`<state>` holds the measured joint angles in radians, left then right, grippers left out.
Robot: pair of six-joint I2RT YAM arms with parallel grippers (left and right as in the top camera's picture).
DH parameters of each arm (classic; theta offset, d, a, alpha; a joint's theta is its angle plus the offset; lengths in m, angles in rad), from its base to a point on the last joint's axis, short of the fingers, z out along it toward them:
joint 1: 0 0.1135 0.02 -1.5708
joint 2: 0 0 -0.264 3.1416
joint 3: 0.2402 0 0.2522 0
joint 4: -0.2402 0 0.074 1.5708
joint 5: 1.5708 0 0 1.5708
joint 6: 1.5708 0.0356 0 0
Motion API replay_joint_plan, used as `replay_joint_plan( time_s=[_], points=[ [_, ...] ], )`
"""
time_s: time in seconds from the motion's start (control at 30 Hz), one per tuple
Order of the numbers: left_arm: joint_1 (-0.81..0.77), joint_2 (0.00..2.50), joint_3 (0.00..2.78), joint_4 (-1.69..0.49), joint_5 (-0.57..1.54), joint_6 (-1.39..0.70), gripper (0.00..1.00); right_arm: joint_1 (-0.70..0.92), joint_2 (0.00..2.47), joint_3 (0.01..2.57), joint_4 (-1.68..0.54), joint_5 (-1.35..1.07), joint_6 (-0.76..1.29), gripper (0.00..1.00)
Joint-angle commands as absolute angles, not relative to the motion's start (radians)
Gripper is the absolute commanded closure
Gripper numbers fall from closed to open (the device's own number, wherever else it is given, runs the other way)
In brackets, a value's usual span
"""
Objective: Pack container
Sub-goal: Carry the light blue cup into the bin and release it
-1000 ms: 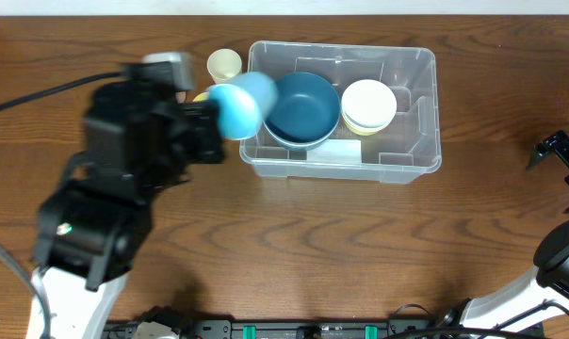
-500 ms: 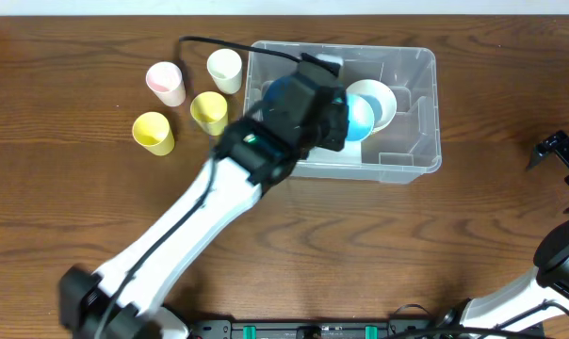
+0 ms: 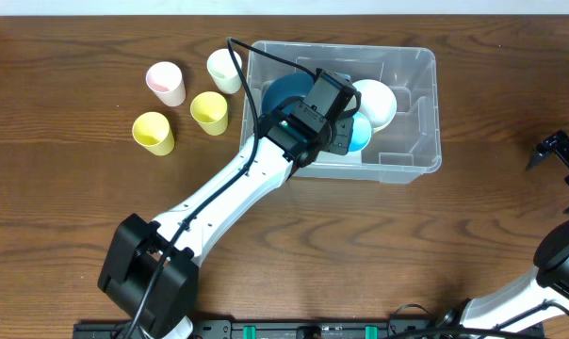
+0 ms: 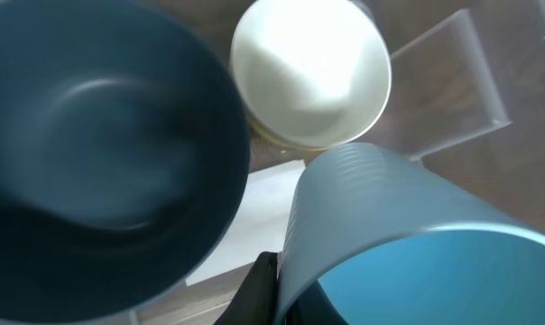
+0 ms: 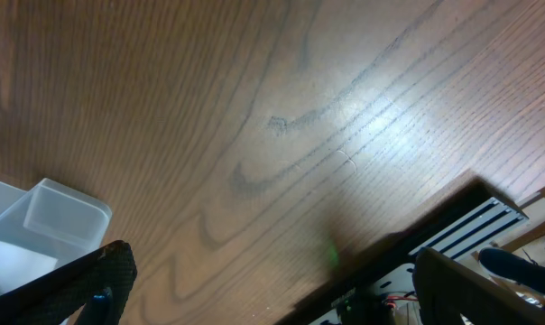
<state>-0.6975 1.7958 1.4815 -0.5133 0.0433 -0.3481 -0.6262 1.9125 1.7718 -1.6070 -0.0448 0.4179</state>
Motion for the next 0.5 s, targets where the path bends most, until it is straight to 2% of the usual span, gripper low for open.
replay_joint_plan(
  time_s=[0.0, 0.47],
  points=[
    [-0.697, 1.819, 1.485, -0.523, -0.012, -0.36, 0.94, -0.636, 1.887, 1.771, -1.608, -0.044, 0.433, 0.01],
    [-0.675, 1.909, 1.483, -0.541, -0.016, -0.353, 0.94, -0.636, 1.887, 1.771, -1.608, -0.044, 0.433, 0.01]
  ],
)
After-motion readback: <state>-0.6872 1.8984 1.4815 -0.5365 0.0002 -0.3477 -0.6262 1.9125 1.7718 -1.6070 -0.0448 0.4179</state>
